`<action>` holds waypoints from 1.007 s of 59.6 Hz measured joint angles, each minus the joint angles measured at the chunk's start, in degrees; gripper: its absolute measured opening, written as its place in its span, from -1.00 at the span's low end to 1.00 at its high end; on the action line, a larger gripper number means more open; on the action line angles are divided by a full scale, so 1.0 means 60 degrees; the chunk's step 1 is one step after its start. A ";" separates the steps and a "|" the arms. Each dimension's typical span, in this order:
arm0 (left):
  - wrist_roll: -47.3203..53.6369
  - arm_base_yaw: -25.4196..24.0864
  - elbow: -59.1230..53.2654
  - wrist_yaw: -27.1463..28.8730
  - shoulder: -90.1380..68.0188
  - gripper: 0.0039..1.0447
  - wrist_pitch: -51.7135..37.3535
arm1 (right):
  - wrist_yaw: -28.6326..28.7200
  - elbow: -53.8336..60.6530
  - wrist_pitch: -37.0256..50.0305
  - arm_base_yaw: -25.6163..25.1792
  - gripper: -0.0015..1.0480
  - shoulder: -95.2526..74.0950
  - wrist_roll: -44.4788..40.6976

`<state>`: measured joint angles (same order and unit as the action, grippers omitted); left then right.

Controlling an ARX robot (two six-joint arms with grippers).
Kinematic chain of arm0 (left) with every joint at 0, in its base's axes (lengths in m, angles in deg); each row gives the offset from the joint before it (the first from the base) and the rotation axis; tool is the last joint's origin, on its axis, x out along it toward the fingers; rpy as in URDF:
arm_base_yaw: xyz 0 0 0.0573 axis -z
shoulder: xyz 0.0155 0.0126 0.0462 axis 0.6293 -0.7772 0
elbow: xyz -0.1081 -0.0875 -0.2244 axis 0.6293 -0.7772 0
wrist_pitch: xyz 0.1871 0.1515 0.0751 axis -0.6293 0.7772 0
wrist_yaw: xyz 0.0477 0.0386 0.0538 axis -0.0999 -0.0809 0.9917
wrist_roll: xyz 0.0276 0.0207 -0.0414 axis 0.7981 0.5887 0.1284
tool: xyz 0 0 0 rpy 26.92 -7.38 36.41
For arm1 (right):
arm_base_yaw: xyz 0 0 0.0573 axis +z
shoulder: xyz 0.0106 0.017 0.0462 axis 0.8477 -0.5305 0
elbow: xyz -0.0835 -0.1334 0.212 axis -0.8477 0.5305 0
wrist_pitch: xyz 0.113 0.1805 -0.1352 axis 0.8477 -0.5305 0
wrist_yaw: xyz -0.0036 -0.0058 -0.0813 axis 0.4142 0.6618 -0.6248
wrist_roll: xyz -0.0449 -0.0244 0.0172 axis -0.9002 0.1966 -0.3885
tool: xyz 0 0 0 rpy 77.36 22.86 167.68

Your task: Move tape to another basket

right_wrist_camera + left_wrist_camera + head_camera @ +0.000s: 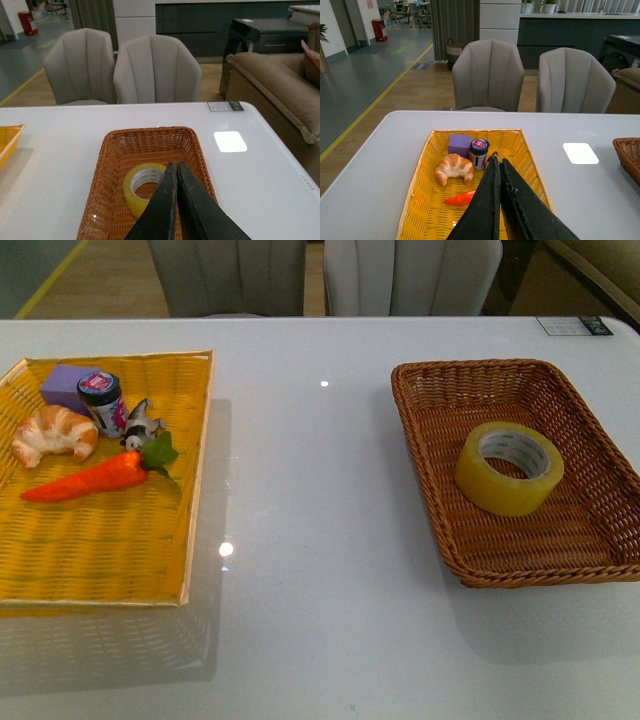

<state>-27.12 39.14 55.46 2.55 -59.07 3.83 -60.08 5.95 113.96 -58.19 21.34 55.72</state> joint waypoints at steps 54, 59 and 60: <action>0.0000 0.0000 0.0000 0.0000 0.0000 -0.98 0.0000 | 0.0000 0.0000 -0.3603 0.0004 -0.96 0.3708 -0.0004; 0.0000 0.0000 0.0000 0.0004 0.0000 -0.98 0.0000 | -0.0025 0.0000 -0.5045 0.0007 -0.96 0.4849 -0.0007; 0.0000 0.0000 0.0000 0.0004 0.0000 -0.98 0.0000 | -0.0022 0.0000 -0.5104 0.0007 -0.96 0.4940 -0.0007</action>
<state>-27.12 39.14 55.46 2.57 -59.07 3.83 -60.21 5.95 83.34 -58.15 50.98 55.67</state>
